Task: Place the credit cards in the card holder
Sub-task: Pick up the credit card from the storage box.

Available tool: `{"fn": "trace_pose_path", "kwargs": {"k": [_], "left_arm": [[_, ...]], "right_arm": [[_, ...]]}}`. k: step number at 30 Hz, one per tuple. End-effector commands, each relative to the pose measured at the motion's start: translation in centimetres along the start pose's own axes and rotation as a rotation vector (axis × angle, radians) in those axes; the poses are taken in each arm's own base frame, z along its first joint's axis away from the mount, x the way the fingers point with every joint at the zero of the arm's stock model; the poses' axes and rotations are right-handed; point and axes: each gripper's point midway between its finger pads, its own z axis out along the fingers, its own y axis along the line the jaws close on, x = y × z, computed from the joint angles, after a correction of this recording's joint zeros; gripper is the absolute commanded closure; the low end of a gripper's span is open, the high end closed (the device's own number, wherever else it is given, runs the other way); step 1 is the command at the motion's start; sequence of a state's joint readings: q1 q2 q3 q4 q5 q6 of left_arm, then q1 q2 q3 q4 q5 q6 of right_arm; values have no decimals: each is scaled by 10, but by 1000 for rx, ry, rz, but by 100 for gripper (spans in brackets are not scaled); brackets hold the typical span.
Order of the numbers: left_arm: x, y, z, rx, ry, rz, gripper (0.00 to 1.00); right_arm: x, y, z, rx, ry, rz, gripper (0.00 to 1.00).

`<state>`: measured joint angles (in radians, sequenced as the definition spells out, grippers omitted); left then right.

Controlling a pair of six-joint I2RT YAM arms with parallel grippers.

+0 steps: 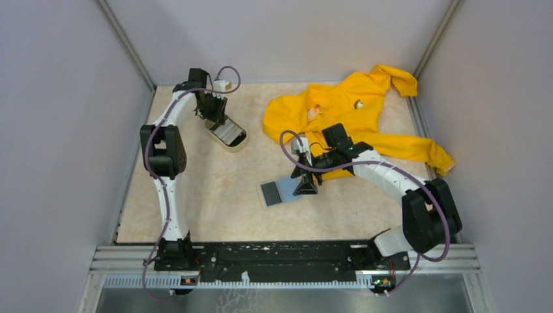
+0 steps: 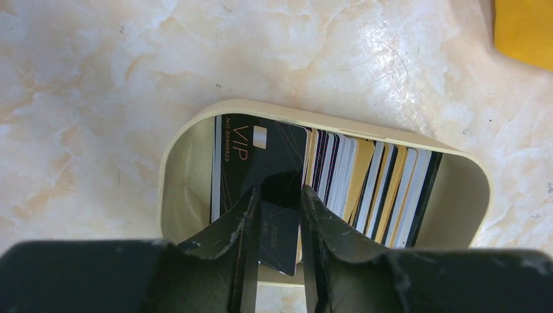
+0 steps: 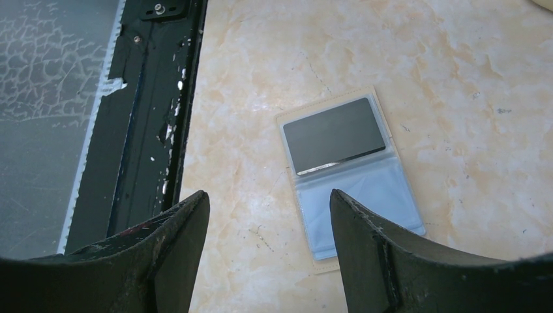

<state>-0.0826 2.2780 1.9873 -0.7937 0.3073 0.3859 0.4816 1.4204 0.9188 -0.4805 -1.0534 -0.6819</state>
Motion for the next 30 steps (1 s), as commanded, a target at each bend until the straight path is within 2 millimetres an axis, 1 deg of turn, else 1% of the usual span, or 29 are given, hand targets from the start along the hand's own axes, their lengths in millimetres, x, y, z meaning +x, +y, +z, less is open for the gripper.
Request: {"fn": "trace_pose_path", "kwargs": {"k": [1,3,13,17,24,30], "left_arm": [[-1,-19,-12,71,9,-12,69],[-2,-19,-16,64,5,-10,73],[-5,-16,-26,65,-8,-17,79],[-7,-17,-30,78,-17,-14,77],[0,-19,-24,105,6,-23,76],[1,-18,-25,108,9,-24,73]], "right_arm": [[-29,-3,-6,1,-56,-100,32],[-29,-3,-6,-1,-57,-100,32],[-30,-2,-6,-2,-59,-101,32],[-30,-2,-6,-1,-58,-100,32],[-30,-2,-6,-1,-59,-102,32],[-30,-2,-6,0,-58,-101,32]]}}
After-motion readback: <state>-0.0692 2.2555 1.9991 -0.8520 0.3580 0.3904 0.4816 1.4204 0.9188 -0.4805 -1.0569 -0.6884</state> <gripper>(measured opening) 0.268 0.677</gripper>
